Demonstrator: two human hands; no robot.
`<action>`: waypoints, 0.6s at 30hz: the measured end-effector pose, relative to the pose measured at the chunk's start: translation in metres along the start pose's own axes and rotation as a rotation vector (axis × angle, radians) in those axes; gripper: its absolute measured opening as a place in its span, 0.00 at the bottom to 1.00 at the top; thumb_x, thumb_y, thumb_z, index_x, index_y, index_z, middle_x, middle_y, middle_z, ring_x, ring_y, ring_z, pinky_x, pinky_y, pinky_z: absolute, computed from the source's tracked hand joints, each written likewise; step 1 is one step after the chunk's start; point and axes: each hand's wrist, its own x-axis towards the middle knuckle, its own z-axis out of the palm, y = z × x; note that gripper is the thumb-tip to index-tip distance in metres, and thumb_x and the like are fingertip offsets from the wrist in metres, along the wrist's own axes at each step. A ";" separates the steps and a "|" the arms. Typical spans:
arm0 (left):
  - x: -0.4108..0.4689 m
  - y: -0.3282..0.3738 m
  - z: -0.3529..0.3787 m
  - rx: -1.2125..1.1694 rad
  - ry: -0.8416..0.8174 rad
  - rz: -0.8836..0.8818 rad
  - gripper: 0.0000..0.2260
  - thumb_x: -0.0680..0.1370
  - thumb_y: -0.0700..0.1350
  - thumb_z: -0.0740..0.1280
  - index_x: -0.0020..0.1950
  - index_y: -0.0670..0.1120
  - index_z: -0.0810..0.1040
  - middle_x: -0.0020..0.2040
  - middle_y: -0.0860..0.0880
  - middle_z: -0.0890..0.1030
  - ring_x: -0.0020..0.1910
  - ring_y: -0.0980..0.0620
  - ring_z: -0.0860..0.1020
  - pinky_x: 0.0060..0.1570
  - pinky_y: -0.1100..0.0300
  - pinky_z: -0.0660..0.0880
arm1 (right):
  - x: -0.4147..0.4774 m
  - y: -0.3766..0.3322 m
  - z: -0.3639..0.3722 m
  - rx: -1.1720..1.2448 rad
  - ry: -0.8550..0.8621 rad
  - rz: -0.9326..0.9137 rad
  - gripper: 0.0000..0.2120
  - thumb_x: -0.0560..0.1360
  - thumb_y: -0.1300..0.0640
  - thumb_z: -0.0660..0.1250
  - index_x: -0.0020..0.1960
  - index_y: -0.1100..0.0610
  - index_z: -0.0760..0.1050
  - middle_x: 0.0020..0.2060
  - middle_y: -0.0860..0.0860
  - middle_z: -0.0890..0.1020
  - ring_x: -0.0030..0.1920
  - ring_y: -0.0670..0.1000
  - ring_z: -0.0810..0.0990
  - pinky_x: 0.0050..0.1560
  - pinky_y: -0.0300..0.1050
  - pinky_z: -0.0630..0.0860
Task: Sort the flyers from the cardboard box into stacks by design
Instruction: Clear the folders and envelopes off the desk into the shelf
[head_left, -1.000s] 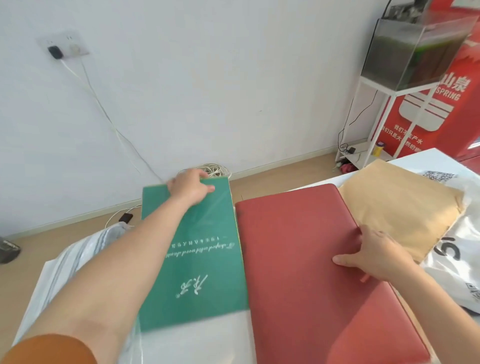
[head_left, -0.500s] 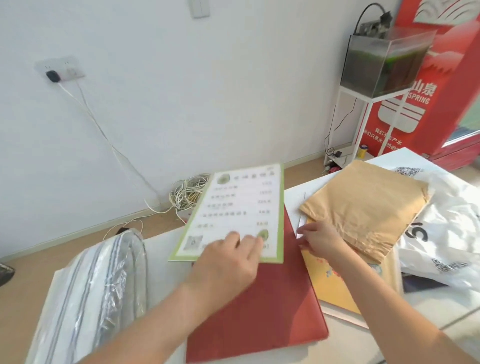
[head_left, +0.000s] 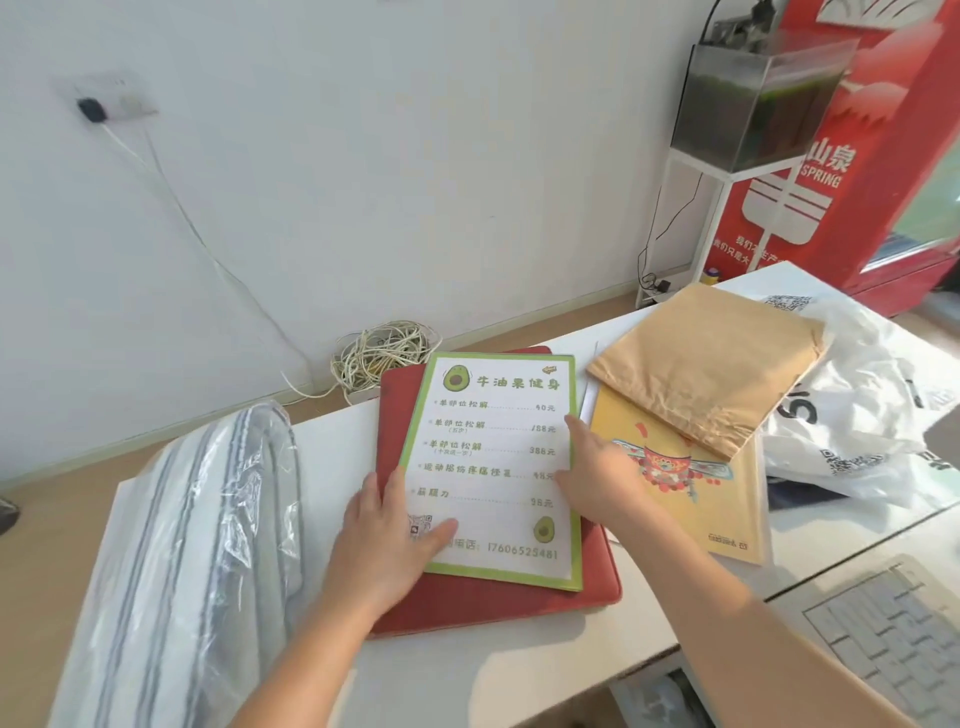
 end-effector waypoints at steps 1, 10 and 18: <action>-0.002 -0.005 0.003 -0.115 -0.063 -0.067 0.34 0.71 0.65 0.64 0.71 0.50 0.61 0.68 0.45 0.65 0.68 0.45 0.66 0.60 0.54 0.68 | 0.000 0.000 0.000 -0.008 -0.006 -0.012 0.29 0.74 0.64 0.60 0.73 0.55 0.57 0.58 0.57 0.77 0.56 0.59 0.76 0.49 0.48 0.75; -0.055 -0.006 0.018 0.098 0.110 0.032 0.38 0.61 0.68 0.71 0.62 0.44 0.72 0.50 0.49 0.71 0.49 0.47 0.74 0.47 0.57 0.72 | -0.012 -0.008 0.013 -0.178 0.054 -0.189 0.43 0.72 0.67 0.57 0.76 0.39 0.42 0.41 0.51 0.73 0.33 0.54 0.74 0.30 0.46 0.67; -0.069 -0.003 -0.011 0.257 -0.111 -0.095 0.38 0.69 0.68 0.64 0.71 0.48 0.61 0.66 0.46 0.63 0.66 0.47 0.66 0.60 0.57 0.67 | -0.016 -0.009 0.046 -0.211 0.026 -0.265 0.29 0.80 0.55 0.52 0.74 0.37 0.43 0.75 0.48 0.59 0.54 0.57 0.78 0.42 0.49 0.76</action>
